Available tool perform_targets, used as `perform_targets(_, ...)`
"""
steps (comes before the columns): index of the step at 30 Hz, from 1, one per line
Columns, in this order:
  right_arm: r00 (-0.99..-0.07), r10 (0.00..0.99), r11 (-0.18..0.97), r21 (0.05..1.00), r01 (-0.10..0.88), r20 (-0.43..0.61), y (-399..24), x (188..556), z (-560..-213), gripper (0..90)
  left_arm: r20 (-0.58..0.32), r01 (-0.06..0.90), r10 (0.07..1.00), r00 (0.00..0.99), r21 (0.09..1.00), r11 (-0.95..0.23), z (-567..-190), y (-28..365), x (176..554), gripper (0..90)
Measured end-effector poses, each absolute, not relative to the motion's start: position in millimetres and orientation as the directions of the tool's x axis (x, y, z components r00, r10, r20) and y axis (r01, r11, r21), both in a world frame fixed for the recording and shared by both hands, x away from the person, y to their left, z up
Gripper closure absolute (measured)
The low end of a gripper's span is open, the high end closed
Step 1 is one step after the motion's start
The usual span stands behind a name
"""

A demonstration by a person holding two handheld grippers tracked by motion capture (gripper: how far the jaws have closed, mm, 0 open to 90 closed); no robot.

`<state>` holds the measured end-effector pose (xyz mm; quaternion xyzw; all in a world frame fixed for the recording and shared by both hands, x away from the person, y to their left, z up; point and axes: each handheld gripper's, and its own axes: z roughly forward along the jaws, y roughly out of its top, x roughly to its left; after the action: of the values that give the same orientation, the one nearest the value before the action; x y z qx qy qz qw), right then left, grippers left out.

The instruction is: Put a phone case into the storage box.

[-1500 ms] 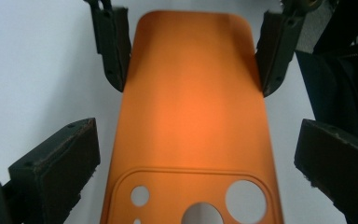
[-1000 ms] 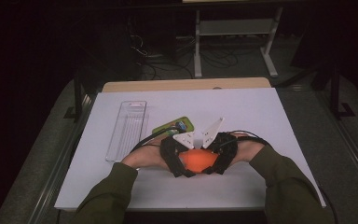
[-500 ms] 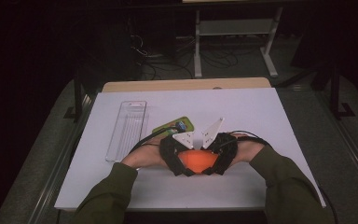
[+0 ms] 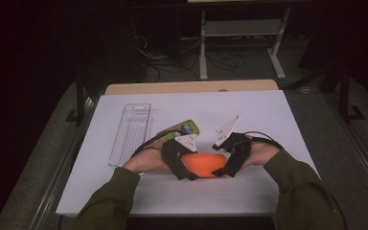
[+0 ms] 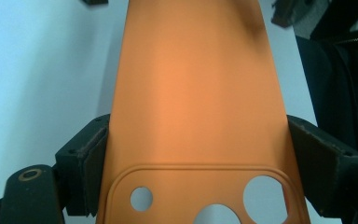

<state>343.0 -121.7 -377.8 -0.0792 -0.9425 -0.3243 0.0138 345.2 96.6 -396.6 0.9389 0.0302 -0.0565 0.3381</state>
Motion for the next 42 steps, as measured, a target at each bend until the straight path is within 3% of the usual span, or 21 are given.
perform_targets(5,-0.982,0.186,0.747,0.644,0.165,0.036,-133,347,-378,5.4,-0.111,0.140,0.090,0.990,0.637,-0.758,-396,102,348,15.9)
perform_targets(11,-0.946,0.318,0.692,0.665,0.281,0.068,-146,349,-380,5.5,-0.122,0.216,0.180,0.976,0.648,-0.731,-397,108,348,15.9)
perform_targets(16,-0.923,0.378,0.656,0.685,0.317,0.065,-151,348,-382,5.9,-0.107,0.248,0.237,0.966,0.650,-0.718,-396,111,347,15.9)
perform_targets(19,-0.881,0.459,0.596,0.694,0.404,0.118,-153,344,-382,4.5,-0.096,0.267,0.271,0.958,0.646,-0.715,-395,112,345,15.8)
perform_targets(24,-0.831,0.543,0.541,0.705,0.459,0.125,-161,341,-385,2.3,-0.076,0.306,0.338,0.938,0.639,-0.705,-394,112,347,15.8)
perform_targets(31,-0.759,0.644,0.471,0.731,0.493,0.096,-168,333,-392,1.5,-0.064,0.358,0.419,0.906,0.645,-0.675,-395,114,351,15.9)
perform_targets(42,-0.644,0.757,0.333,0.784,0.524,0.109,-172,324,-409,2.0,-0.066,0.393,0.468,0.881,0.651,-0.649,-391,120,355,15.8)
